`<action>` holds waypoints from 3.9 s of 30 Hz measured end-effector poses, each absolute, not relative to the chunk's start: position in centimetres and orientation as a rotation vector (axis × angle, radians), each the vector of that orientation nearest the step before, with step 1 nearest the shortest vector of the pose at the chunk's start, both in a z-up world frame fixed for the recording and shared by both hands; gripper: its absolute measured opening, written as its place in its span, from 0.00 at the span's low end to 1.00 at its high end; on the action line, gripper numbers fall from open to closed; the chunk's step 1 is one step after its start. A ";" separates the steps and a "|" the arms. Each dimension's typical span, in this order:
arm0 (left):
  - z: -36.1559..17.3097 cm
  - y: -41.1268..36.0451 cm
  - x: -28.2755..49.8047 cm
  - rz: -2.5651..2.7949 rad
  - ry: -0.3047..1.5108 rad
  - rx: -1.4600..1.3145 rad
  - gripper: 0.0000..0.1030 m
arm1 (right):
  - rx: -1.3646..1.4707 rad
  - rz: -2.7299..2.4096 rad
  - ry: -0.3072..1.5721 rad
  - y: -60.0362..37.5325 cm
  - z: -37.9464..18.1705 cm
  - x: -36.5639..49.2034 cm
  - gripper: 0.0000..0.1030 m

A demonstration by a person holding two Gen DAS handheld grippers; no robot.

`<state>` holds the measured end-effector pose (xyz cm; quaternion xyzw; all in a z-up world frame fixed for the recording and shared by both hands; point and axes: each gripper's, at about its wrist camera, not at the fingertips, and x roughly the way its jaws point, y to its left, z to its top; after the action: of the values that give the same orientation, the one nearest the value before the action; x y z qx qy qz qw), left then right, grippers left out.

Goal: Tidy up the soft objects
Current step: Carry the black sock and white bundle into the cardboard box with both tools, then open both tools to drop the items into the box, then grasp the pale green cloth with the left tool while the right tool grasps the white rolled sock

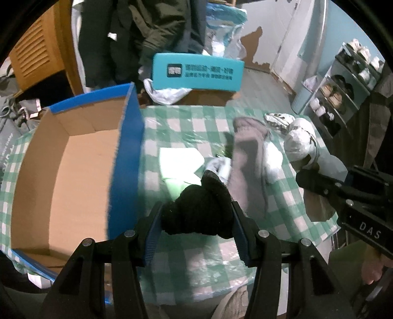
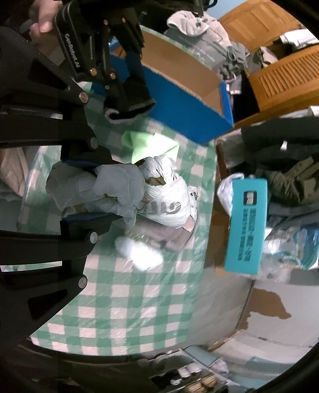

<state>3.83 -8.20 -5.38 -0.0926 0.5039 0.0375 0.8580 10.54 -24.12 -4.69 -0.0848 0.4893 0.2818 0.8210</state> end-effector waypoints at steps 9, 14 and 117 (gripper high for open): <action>-4.1 -4.8 2.9 0.114 1.024 -0.217 0.52 | -0.219 0.679 1.021 -19.3 -3.4 10.3 0.27; -3.0 -2.6 2.3 0.123 0.995 -0.243 0.52 | -0.225 0.717 1.017 -16.7 -2.9 10.3 0.27; -9.1 -7.2 12.1 -0.010 1.191 -0.276 0.75 | -0.075 0.419 1.159 -28.0 -8.3 18.1 0.71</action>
<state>12.06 -7.20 -9.10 -0.1297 0.5589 -0.0045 0.8190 18.07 -28.04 -8.35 -0.0350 0.5434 0.1965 0.8154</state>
